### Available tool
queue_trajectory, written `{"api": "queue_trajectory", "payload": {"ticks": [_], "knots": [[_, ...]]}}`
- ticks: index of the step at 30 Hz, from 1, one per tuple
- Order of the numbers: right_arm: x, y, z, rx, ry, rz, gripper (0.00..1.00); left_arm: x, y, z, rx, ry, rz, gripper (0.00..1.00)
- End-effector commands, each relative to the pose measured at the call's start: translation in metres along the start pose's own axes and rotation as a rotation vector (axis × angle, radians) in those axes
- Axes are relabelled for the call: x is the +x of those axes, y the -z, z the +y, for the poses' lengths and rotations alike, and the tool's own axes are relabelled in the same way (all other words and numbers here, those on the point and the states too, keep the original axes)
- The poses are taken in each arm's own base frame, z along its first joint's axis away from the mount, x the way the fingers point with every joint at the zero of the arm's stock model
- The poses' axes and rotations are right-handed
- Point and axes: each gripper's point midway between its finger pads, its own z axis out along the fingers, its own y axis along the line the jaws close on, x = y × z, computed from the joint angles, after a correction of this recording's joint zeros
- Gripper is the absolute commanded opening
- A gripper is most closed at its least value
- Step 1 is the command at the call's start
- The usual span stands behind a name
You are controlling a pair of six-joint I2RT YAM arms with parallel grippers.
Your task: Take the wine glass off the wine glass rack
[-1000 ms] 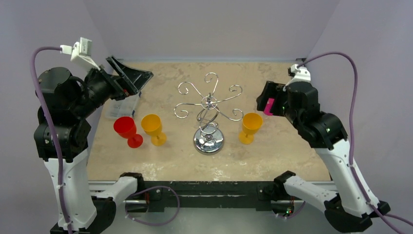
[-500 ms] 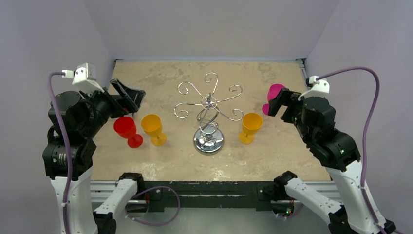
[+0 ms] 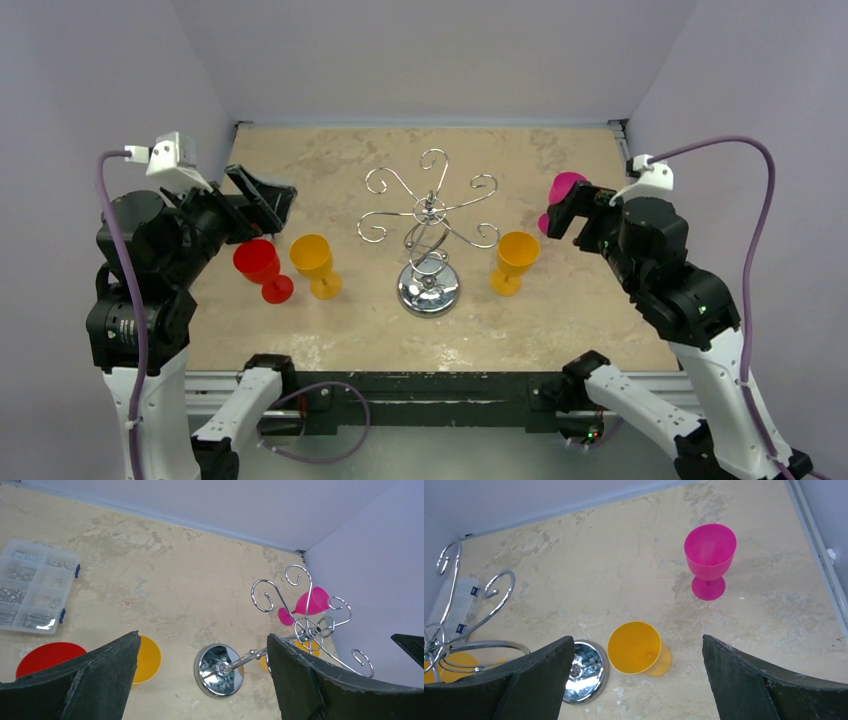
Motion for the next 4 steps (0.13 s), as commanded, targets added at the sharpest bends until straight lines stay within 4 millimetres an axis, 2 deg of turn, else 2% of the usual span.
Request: {"api": "queue_trajectory", "payload": {"ticks": [1,4], "knots": [[-0.0161,0.0000,0.0080,0.001,-0.047,-0.016,0.99,-0.0131,0.0023,-0.0018,0.005,-0.035,-0.056,0.94],[-0.0173,0.0013,0.0075,0.003,-0.038,-0.014,0.99,-0.0142,0.0022,-0.0029,0.009,-0.035,-0.058,0.94]]}}
